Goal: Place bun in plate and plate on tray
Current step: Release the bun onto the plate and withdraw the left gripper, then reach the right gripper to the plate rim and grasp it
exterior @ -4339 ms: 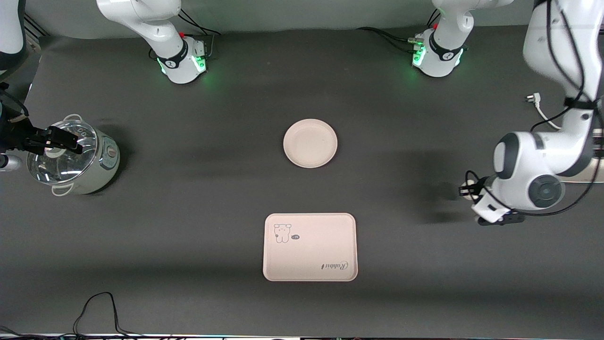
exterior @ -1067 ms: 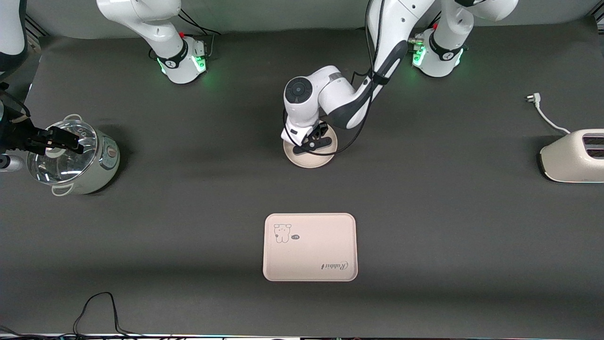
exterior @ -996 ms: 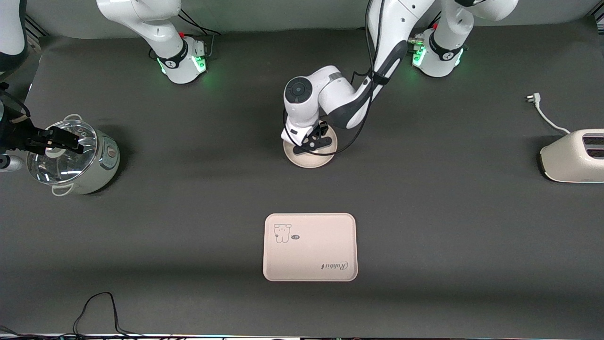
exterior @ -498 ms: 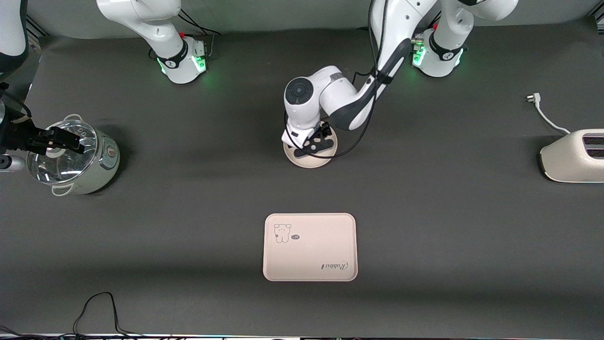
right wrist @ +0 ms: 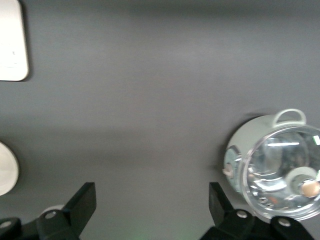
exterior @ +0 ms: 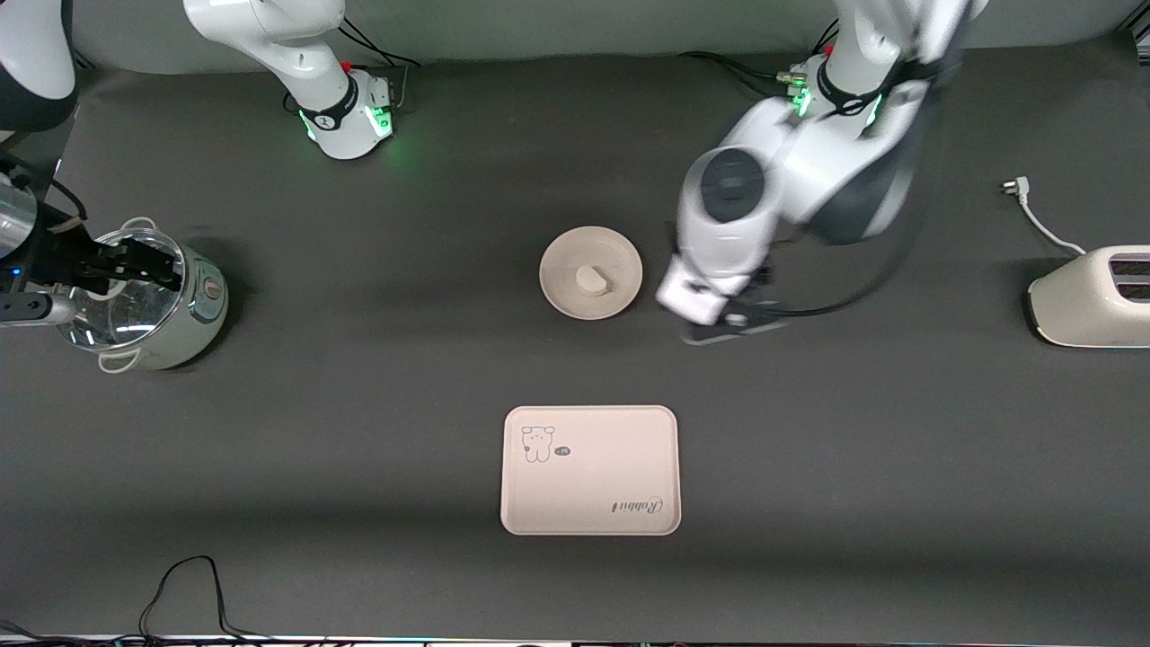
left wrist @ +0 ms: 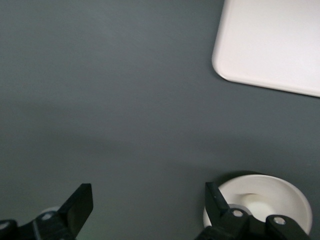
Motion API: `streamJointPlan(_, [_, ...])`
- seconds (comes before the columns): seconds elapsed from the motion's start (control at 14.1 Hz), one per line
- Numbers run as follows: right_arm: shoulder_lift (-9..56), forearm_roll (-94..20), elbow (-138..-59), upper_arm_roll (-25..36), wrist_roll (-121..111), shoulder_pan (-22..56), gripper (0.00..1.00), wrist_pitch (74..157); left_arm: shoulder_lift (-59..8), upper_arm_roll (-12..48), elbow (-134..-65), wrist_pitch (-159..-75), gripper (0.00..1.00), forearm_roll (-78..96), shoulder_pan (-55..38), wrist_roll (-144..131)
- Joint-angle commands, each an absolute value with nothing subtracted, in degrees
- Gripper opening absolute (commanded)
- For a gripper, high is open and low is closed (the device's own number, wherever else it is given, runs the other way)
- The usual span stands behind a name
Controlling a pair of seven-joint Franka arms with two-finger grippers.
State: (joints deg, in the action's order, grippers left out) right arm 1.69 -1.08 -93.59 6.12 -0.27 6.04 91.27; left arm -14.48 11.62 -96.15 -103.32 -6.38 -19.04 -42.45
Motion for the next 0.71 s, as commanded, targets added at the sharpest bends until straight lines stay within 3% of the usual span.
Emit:
streamJointPlan(0.0, [-3.07,-2.72,-97.9,6.24,7.09,11.75,1.0,91.49,-8.37,12.31,-98.26,-99.68,1.0,-5.27,-11.27,-31.67])
streamJointPlan(0.21, [-4.04,-3.77,-98.09,6.15,16.4,19.75,1.0,91.58,-4.58,12.13,-97.48,-97.13,1.0,-5.19,-4.42,-24.12])
streamJointPlan(0.64, [-1.94,-7.47,-98.26,6.15,36.45,36.97,1.0,97.89,-4.66,12.04,-94.13,-94.48,1.0,-4.39,7.9,-11.88])
